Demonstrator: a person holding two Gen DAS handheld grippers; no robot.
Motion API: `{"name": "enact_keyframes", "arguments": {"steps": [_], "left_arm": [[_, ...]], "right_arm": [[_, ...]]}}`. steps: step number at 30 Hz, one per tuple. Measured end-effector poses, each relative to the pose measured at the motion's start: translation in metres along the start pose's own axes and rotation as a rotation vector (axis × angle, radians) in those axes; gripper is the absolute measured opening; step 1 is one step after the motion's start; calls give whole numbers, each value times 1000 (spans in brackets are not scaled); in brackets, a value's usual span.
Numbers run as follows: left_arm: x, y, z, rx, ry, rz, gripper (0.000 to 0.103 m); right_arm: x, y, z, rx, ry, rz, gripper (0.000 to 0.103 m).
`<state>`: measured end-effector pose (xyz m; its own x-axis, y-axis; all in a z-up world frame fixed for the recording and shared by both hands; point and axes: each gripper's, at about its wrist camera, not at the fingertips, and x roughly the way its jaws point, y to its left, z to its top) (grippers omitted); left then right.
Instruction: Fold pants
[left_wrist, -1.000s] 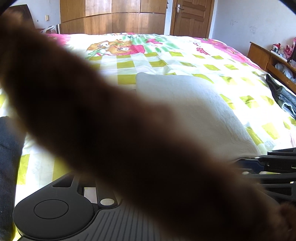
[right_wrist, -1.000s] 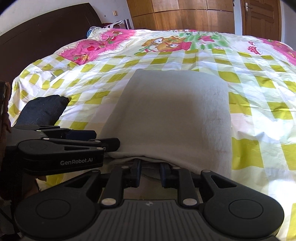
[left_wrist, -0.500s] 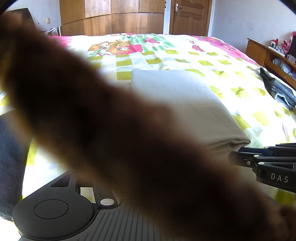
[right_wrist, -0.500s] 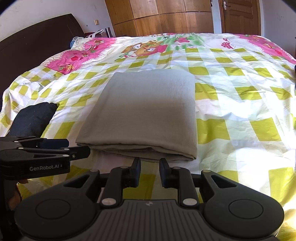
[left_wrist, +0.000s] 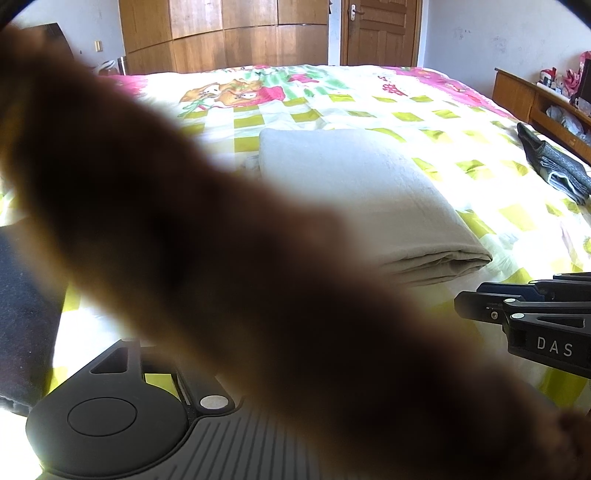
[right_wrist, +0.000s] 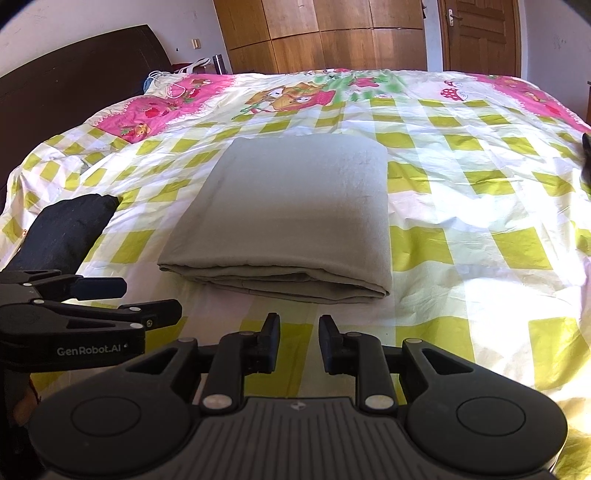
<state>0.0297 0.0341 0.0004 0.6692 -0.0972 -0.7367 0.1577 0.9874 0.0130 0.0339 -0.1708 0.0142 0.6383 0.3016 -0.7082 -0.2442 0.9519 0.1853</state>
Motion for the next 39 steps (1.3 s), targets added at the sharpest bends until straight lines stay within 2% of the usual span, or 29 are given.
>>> {"name": "enact_keyframes", "arguments": {"steps": [12,22,31,39], "left_arm": [[-4,-2,-4,-9,-6,4,77],[-7,1,-6,-41,-18,3,88],[-5,-9,-8,-1,-10,22,91],[-3,-6,-9,-22,-1,17,94]], "right_arm": [[-2,2,-3,-11,-2,0,40],[-4,3,-5,-19,-6,-12,42],[-3,3,-6,-27,2,-7,43],[-2,4,-6,-29,6,-3,44]]}}
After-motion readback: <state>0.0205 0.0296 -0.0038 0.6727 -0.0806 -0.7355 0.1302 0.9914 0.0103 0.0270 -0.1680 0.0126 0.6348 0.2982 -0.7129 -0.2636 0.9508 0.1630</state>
